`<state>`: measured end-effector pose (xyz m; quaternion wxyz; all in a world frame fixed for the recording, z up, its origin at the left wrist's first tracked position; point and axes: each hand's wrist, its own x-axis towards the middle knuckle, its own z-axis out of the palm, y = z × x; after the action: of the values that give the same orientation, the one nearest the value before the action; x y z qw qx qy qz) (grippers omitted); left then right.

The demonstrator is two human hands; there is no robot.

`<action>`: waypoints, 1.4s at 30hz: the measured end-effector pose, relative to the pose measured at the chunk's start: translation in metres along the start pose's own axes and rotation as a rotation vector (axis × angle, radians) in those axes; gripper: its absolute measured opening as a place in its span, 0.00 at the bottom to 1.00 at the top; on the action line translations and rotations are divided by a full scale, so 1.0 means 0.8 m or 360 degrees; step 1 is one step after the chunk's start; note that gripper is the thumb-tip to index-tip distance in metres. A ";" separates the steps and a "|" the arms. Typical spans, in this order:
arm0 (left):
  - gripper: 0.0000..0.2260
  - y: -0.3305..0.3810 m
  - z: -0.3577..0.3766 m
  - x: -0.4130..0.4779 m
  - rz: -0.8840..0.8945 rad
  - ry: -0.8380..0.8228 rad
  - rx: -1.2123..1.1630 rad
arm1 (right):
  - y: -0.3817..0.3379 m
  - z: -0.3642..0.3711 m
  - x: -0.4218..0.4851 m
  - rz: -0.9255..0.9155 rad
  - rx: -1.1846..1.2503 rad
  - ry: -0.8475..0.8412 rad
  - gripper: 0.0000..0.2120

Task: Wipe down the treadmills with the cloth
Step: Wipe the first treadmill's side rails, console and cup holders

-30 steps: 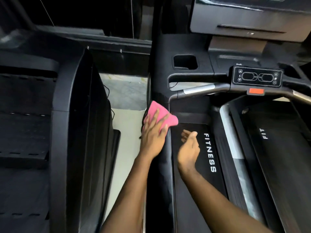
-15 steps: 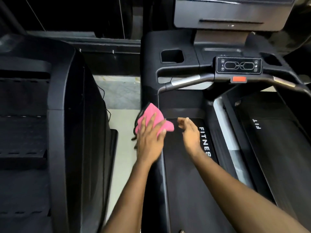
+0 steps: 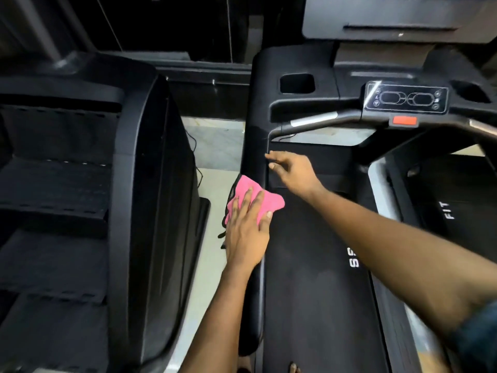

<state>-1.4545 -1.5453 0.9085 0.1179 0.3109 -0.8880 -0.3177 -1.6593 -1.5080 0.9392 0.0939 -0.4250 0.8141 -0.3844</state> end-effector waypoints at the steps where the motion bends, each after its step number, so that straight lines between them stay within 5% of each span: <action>1: 0.27 -0.005 -0.002 -0.031 0.0046 0.0018 -0.0010 | 0.002 0.003 -0.001 -0.0037 -0.0059 -0.0011 0.13; 6: 0.25 -0.009 -0.008 -0.139 0.0054 0.0077 -0.0071 | 0.002 0.019 -0.035 0.0015 0.0018 0.0065 0.14; 14: 0.25 0.001 -0.001 -0.025 -0.0249 0.0018 -0.0111 | 0.004 0.025 -0.043 0.0158 -0.0025 -0.0013 0.16; 22: 0.24 -0.002 -0.010 -0.240 -0.0044 0.0099 0.0016 | -0.018 0.051 -0.116 0.0161 0.0265 -0.0057 0.25; 29: 0.23 -0.010 -0.009 -0.141 -0.0253 0.0018 -0.0169 | -0.032 0.072 -0.172 0.0372 0.0571 -0.0052 0.24; 37: 0.25 -0.012 -0.003 -0.311 -0.0041 0.0109 0.0037 | -0.054 0.092 -0.193 0.0566 0.0763 0.0054 0.23; 42: 0.24 0.000 -0.004 -0.236 -0.0241 -0.0006 0.0049 | -0.061 0.093 -0.199 0.0587 0.0721 0.0099 0.23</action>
<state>-1.3057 -1.4286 0.9087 0.0870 0.3782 -0.8670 -0.3126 -1.4942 -1.4440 0.8951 0.2297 -0.2262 0.7736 -0.5455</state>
